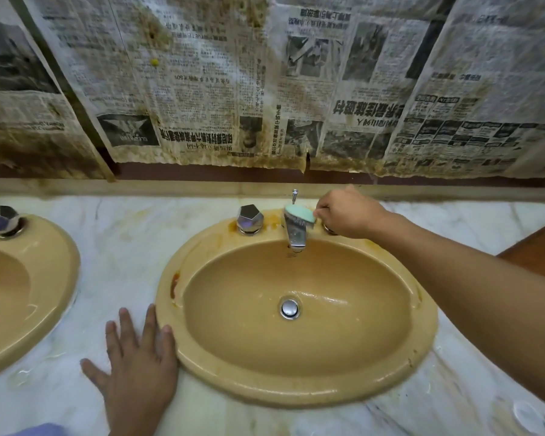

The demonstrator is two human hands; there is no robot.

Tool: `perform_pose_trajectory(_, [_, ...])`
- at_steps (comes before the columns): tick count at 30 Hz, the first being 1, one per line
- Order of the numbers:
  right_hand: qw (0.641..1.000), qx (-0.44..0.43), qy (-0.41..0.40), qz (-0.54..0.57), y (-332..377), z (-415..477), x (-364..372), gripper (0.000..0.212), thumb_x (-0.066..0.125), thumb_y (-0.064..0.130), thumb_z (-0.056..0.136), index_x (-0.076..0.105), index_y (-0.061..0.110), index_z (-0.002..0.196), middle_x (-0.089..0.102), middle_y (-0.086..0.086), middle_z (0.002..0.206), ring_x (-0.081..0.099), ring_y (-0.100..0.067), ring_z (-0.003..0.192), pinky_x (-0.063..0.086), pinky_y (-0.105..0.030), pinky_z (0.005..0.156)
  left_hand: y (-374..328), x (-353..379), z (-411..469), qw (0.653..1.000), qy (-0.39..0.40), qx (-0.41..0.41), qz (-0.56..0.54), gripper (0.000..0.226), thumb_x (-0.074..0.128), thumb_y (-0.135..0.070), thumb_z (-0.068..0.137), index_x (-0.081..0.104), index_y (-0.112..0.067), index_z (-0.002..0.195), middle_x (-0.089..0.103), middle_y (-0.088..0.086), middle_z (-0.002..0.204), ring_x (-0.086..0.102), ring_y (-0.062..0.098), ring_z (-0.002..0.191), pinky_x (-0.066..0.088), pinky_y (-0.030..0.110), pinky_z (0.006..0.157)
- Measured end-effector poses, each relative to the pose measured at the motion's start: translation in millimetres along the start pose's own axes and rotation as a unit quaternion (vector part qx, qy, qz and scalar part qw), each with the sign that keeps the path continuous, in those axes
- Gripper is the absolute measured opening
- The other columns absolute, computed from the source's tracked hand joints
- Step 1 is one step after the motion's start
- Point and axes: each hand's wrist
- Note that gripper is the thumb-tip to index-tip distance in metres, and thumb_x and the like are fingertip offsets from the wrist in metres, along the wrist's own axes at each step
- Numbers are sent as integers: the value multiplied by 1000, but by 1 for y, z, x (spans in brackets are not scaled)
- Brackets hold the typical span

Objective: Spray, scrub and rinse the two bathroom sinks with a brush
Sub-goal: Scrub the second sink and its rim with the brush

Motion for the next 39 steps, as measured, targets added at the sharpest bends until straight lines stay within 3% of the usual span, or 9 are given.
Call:
perform_pose_trajectory(5, [998, -46, 32, 17, -2, 0, -6, 40, 52, 28, 102, 62, 21, 64, 61, 3, 68, 57, -23, 70, 47, -41, 63, 2, 8, 9, 1000, -16, 7, 24, 68, 2, -66, 93, 21, -53, 157, 8, -9, 172, 5, 16, 158, 4, 68, 118])
perform_pose_trajectory(10, [990, -136, 42, -22, -4, -49, -28, 22, 59, 36, 102, 79, 26, 107, 76, 8, 97, 58, -10, 75, 49, -35, 71, -1, 6, 12, 999, -11, -9, 36, 72, -3, -67, 89, 20, -55, 156, 7, -11, 172, 3, 15, 158, 1, 64, 119])
perform_pose_trajectory(17, [998, -35, -1, -43, 19, 16, -1, 31, 49, 34, 102, 75, 21, 91, 71, -4, 88, 62, -26, 78, 56, -43, 67, -5, 1, 12, 999, -9, -15, 33, 71, 1, -66, 89, 20, -56, 156, 5, -13, 172, 2, 13, 158, 0, 62, 119])
perform_pose_trajectory(21, [992, -97, 73, -17, 15, -3, -22, 25, 57, 38, 102, 78, 28, 112, 76, 12, 103, 61, -9, 88, 52, -35, 79, -5, 1, 13, 999, -14, -18, 29, 71, 0, -66, 88, 21, -57, 155, 6, -13, 172, 2, 12, 157, -1, 61, 119])
perform_pose_trajectory(24, [988, -119, 100, -13, 6, -20, -25, 23, 62, 41, 100, 78, 30, 111, 74, 19, 108, 55, 3, 83, 45, -28, 79, -5, 3, 15, 999, -13, -20, 34, 70, -1, -65, 88, 19, -58, 155, 5, -14, 172, 2, 11, 157, 0, 61, 119])
perform_pose_trajectory(27, [994, -93, 60, 0, 4, -4, -18, 27, 58, 42, 101, 77, 29, 115, 71, 18, 99, 51, -8, 96, 45, -33, 84, -5, 5, 16, 999, -26, -25, 37, 67, 2, -65, 90, 25, -59, 154, 12, -13, 171, 9, 12, 157, 2, 60, 119])
perform_pose_trajectory(30, [999, -50, 13, 7, 5, 22, -14, 28, 56, 38, 103, 77, 24, 115, 74, 8, 112, 55, -17, 111, 51, -43, 96, -5, 5, 16, 998, -34, -27, 41, 66, 3, -64, 91, 28, -58, 153, 14, -13, 171, 10, 12, 157, 2, 60, 119])
perform_pose_trajectory(34, [999, -38, -1, -17, 2, 33, -3, 28, 54, 38, 102, 79, 25, 102, 75, 1, 103, 66, -26, 100, 57, -44, 83, -6, 5, 15, 998, -36, -23, 36, 67, 3, -64, 91, 29, -58, 153, 14, -13, 171, 10, 12, 156, 0, 59, 119])
perform_pose_trajectory(39, [999, -44, -7, 27, -31, -1, -5, 23, 60, 33, 101, 81, 23, 103, 78, 7, 106, 67, -15, 96, 56, -39, 86, -5, 4, 16, 998, -33, -25, 42, 69, 0, -65, 89, 25, -59, 153, 11, -14, 171, 7, 11, 157, 1, 60, 119])
Point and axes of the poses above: each hand's wrist, its own z-axis towards the middle knuckle, its own x-axis out of the palm, y = z × x
